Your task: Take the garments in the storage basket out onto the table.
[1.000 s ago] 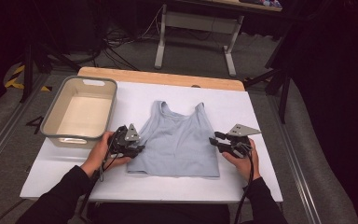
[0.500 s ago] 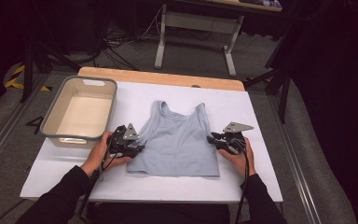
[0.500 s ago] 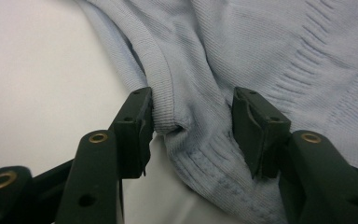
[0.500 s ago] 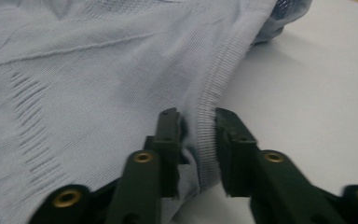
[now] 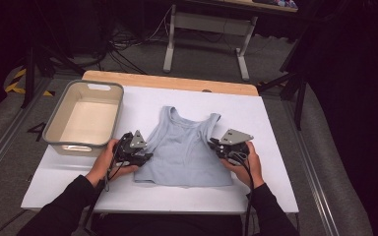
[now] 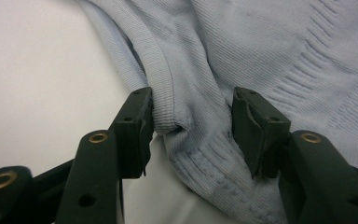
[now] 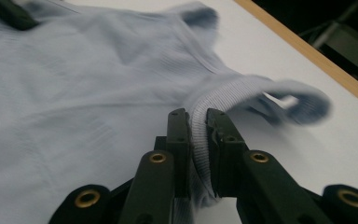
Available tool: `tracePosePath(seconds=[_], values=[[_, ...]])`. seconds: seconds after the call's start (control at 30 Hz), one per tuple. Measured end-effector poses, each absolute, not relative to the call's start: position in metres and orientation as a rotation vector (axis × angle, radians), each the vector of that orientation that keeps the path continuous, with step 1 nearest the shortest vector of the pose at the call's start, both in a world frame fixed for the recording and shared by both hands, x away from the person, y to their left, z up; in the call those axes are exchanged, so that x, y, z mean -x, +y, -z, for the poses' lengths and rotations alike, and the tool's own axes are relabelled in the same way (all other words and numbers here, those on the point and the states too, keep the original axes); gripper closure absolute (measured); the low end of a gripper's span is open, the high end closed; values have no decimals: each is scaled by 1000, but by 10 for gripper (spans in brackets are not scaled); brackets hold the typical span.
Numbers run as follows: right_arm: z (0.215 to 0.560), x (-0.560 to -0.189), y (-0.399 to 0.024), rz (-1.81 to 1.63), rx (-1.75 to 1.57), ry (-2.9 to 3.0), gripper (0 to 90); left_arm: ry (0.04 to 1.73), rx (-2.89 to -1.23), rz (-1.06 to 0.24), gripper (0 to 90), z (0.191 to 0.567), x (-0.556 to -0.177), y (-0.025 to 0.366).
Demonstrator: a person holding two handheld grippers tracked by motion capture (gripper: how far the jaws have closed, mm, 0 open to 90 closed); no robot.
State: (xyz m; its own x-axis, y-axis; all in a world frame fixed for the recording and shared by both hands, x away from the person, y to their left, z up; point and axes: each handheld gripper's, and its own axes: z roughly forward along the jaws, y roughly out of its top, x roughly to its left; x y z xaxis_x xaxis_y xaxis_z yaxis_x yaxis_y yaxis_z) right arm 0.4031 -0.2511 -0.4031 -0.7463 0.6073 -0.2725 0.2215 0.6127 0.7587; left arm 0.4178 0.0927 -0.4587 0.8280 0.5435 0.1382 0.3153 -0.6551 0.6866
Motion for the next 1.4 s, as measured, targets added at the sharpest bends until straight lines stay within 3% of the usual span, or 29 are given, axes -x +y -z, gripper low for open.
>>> tracePosePath(seconds=[0.43, 0.8, 0.9, 0.97, 1.4], values=[[428, -407, -200, -929, -495, 2549, 761, 636, -2319, -441, 499, 459, -417, 93], [427, -403, -210, -1041, -551, 2579, 578, 625, -2327, -458, 500, 459, -416, 92], [421, -402, -216, -1063, -564, 2560, 585, 626, -2324, -456, 500, 459, -416, 92], [416, -403, -229, -1091, -624, 2578, 658, 625, -2324, -442, 500, 459, -416, 92], [413, -410, -277, -998, -746, 2551, 642, 637, -2314, -445, 496, 460, -416, 93]])
